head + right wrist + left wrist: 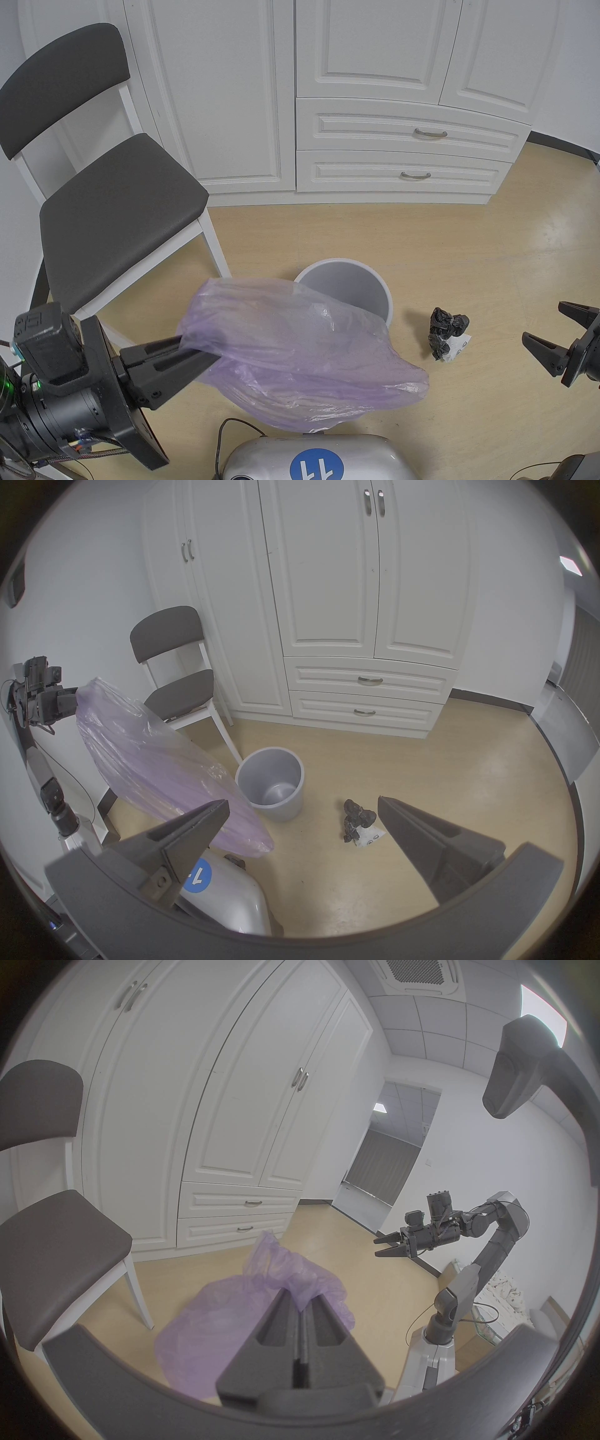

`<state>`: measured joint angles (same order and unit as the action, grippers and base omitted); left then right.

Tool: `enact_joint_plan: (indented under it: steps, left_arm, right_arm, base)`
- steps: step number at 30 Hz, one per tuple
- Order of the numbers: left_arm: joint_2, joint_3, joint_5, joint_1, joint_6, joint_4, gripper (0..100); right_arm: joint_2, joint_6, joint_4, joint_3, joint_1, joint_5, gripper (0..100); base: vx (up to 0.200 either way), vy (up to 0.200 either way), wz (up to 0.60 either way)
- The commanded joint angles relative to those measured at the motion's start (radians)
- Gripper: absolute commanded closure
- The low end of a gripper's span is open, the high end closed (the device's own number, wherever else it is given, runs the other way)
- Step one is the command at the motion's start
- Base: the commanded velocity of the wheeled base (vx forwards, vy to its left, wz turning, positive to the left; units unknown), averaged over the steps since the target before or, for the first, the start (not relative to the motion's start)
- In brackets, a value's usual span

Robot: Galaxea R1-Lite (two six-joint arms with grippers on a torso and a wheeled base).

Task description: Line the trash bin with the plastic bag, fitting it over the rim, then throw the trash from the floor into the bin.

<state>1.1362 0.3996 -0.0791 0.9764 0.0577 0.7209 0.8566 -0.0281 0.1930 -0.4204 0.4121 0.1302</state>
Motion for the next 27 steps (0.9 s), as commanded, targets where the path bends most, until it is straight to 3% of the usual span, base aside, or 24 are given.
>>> enact_joint_plan:
  steps: [1, 10, 17, 27]
  left_arm:
    - [-0.01, -0.005, 0.001, 0.002, 0.001, 0.0, 100]
    - [-0.024, -0.041, 0.004, 0.041, -0.001, 0.006, 100]
    - [-0.035, -0.091, 0.064, 0.047, -0.036, 0.117, 100]
    - [-0.026, -0.1, 0.084, 0.047, -0.07, 0.193, 100]
  right_arm:
    - [0.002, -0.003, 0.0, 0.003, 0.004, 0.003, 0]
    - [0.004, -0.003, -0.001, 0.012, 0.016, 0.003, 0]
    - [0.093, -0.004, 0.011, -0.021, 0.051, 0.003, 0]
    - [0.306, 0.033, 0.232, 0.071, 0.112, -0.007, 0]
  base:
    - [0.0, 0.0, 0.0]
    - [0.0, 0.0, 0.0]
    - [0.0, 0.0, 0.0]
    - [0.0, 0.0, 0.0]
